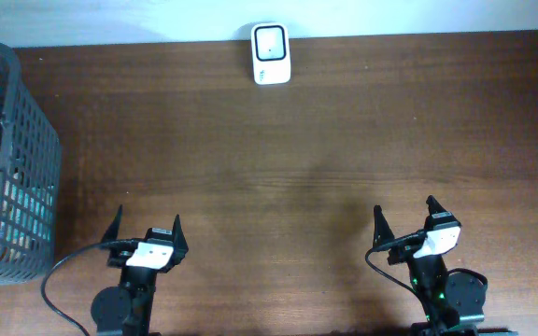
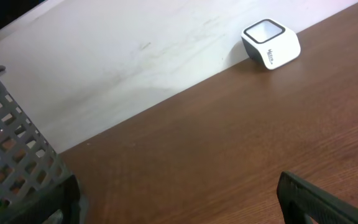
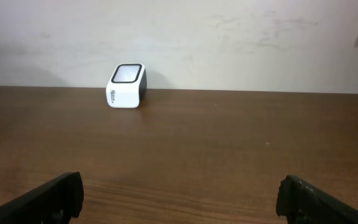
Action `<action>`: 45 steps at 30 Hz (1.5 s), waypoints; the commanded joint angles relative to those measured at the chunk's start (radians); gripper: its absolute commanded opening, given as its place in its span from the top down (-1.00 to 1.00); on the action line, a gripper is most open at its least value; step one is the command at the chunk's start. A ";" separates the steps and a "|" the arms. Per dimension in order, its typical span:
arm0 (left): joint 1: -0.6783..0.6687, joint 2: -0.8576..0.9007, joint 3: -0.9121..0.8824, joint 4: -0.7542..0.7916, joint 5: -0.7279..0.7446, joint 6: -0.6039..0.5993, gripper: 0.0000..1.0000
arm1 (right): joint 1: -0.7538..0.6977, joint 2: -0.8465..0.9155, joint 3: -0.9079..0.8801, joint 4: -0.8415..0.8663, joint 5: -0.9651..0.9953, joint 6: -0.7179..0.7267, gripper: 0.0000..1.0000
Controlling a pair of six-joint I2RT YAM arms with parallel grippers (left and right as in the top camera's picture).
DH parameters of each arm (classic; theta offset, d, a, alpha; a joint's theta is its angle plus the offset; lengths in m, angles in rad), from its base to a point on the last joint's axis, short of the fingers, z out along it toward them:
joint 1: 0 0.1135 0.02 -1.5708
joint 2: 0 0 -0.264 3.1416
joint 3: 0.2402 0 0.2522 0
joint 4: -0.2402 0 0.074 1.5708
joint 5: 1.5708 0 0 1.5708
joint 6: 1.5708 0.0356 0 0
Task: Scan the item barcode
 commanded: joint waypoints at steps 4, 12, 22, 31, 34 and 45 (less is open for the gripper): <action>0.000 -0.005 0.005 0.005 0.000 -0.052 -0.98 | 0.007 -0.004 -0.008 0.000 0.006 0.003 -0.97; 0.000 -0.005 0.005 0.005 0.000 -0.071 -0.98 | 0.007 -0.004 -0.008 0.000 0.006 0.003 -0.97; 0.000 -0.005 0.005 0.037 0.000 -0.071 -0.98 | 0.007 -0.004 -0.008 0.000 0.006 0.003 -0.97; 0.000 -0.005 0.005 0.059 -0.005 -0.154 -0.98 | 0.007 -0.004 -0.008 0.000 0.006 0.003 -0.97; 0.000 -0.005 0.006 0.059 -0.008 -0.232 -0.98 | 0.007 -0.004 -0.008 0.000 0.006 0.003 -0.97; 0.000 0.025 0.089 0.058 -0.007 -0.232 -0.98 | 0.007 -0.004 -0.008 0.000 0.006 0.003 -0.97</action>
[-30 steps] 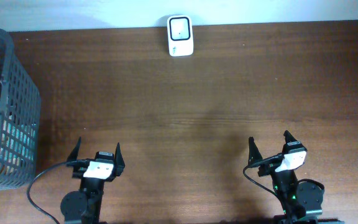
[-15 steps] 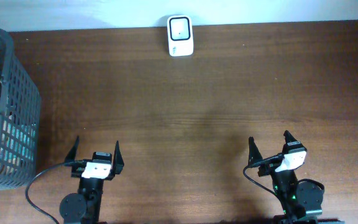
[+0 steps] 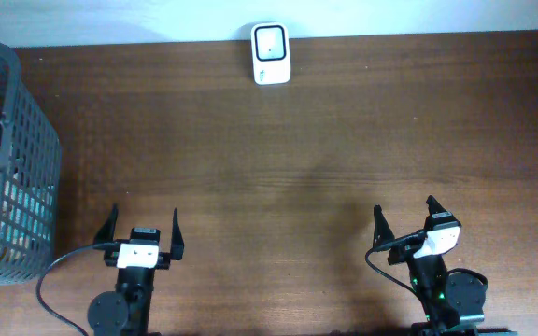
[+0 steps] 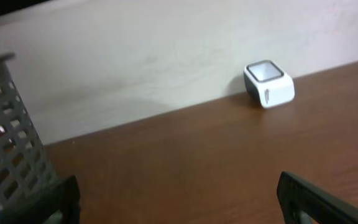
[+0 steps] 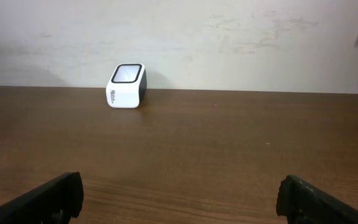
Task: Scan the item barcode
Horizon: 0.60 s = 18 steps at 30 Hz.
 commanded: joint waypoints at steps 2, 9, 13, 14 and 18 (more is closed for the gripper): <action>0.000 0.059 0.094 0.005 -0.006 -0.016 -0.98 | 0.007 -0.004 -0.008 0.000 0.006 0.003 -0.97; 0.000 0.299 0.350 -0.072 0.037 -0.016 -0.98 | 0.007 -0.004 -0.008 0.000 0.006 0.003 -0.97; 0.000 0.503 0.629 -0.264 0.053 -0.016 -0.98 | 0.007 -0.004 -0.008 0.000 0.006 0.003 -0.97; 0.000 0.553 0.700 -0.319 0.079 -0.016 -0.98 | 0.007 -0.004 -0.008 0.000 0.006 0.003 -0.97; 0.000 0.792 1.044 -0.607 0.145 -0.016 -0.98 | 0.007 -0.004 -0.008 0.000 0.006 0.003 -0.97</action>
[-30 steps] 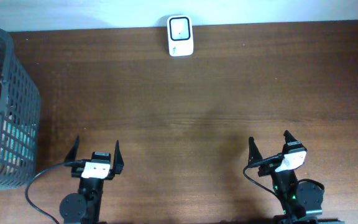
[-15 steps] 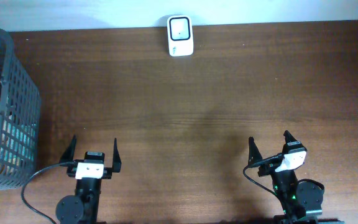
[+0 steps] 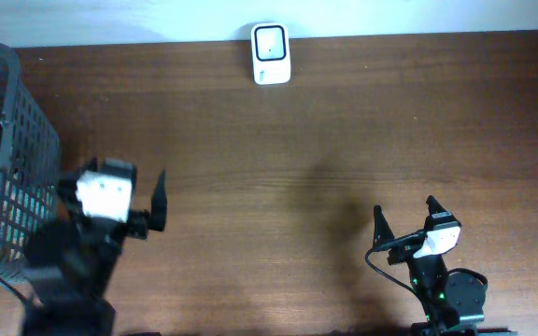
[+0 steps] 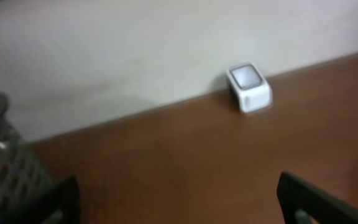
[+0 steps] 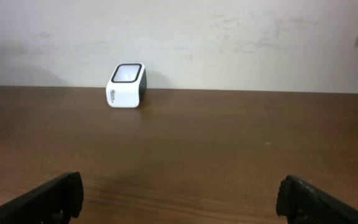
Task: Scan the item barcode
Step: 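Move the left gripper over the basket and reach down inside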
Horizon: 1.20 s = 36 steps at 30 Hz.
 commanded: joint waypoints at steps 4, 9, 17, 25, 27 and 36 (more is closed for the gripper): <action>-0.001 0.425 0.626 -0.537 0.166 -0.010 -0.98 | 0.007 -0.005 -0.008 -0.001 0.006 0.004 -0.97; -0.001 0.640 0.904 -0.833 0.242 -0.010 -0.98 | 0.007 -0.005 -0.008 -0.001 0.006 0.004 -0.97; 0.013 0.772 0.930 -0.752 0.203 -0.119 -0.99 | 0.007 -0.005 -0.008 -0.001 0.006 0.004 -0.97; 0.263 0.821 1.107 -0.573 -0.101 -0.313 -0.98 | 0.007 -0.005 -0.008 -0.001 0.006 0.004 -0.97; 0.356 0.822 1.107 -0.537 -0.204 -0.314 -0.98 | 0.007 -0.005 -0.008 -0.001 0.006 0.004 -0.97; 0.577 0.948 1.078 -0.595 -0.387 -0.313 -0.98 | 0.007 -0.005 -0.008 -0.001 0.006 0.004 -0.97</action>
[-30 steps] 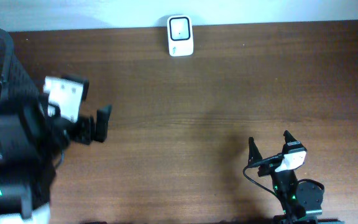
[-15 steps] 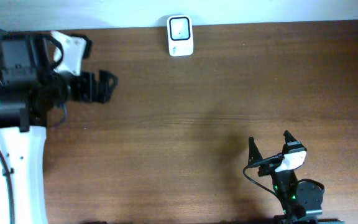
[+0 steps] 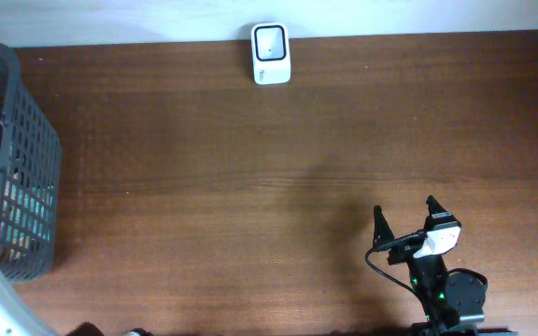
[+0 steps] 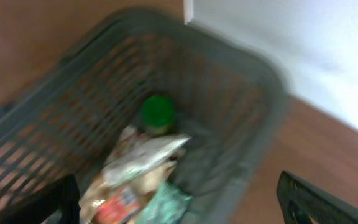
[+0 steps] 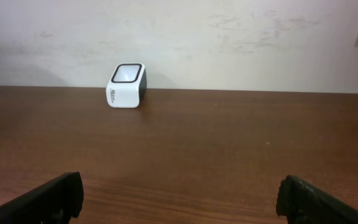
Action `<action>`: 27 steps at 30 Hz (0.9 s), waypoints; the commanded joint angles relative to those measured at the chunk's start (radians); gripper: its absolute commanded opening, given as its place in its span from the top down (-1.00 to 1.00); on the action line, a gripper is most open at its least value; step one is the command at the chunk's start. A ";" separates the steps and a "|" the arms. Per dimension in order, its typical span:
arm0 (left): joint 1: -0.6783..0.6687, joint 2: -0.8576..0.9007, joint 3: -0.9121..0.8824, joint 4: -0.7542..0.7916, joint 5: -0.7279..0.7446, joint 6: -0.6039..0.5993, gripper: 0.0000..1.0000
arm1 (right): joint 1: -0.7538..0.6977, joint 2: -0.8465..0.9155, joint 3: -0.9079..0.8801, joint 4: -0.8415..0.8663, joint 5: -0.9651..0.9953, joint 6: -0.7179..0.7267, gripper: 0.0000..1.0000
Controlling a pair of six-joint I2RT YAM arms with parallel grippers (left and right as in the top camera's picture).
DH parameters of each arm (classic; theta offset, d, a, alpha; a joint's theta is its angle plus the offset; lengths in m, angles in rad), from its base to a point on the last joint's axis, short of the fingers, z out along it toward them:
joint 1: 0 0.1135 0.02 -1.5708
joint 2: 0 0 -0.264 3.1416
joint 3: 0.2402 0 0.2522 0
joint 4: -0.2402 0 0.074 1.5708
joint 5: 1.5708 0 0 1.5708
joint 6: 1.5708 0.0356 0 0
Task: Scan the item barcode
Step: 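Move the left gripper over the basket and reach down inside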
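The white barcode scanner [image 3: 271,54] stands at the table's far edge, its dark window facing up; it also shows in the right wrist view [image 5: 127,85]. Items lie in the grey mesh basket [image 3: 17,159] at the left: a green-lidded bottle [image 4: 157,114], a pale packet [image 4: 145,158] and a teal packet [image 4: 166,205]. My left gripper [image 4: 178,205] hangs open above the basket, looking down into it, nothing between its fingers. Overhead, only a blurred white part of the left arm shows. My right gripper [image 3: 405,210] rests open near the front right.
The brown table [image 3: 297,168] runs from the basket to the right edge. A white wall [image 5: 229,43] rises just behind the scanner. The left wrist view is blurred.
My left arm has gone from beside the basket to above it; its camera now looks down into the basket instead of toward the scanner. The right arm has not moved.
Both grippers first sat open at the table's front edge, the left one angled right. The left then faced straight ahead, then stood raised nearer the basket. Now it is over the basket, open. The right gripper stayed still throughout.
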 commanded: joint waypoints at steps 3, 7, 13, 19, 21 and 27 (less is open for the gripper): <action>0.071 0.127 -0.031 -0.029 -0.113 -0.017 -0.99 | 0.007 -0.005 -0.008 -0.001 0.006 0.004 -0.97; 0.116 0.185 -0.033 -0.036 -0.108 -0.011 -0.98 | 0.007 -0.005 -0.008 -0.001 0.006 0.004 -0.97; 0.159 0.218 -0.127 0.035 0.030 0.211 -0.98 | 0.007 -0.005 -0.008 -0.001 0.006 0.004 -0.97; 0.164 0.248 -0.279 0.191 0.031 0.368 -0.98 | 0.007 -0.005 -0.008 -0.001 0.006 0.004 -0.97; 0.164 0.267 -0.317 0.243 0.030 0.395 -0.99 | 0.007 -0.005 -0.008 -0.001 0.006 0.004 -0.97; 0.164 0.376 -0.334 0.312 0.030 0.458 -0.99 | 0.007 -0.005 -0.008 -0.001 0.006 0.004 -0.97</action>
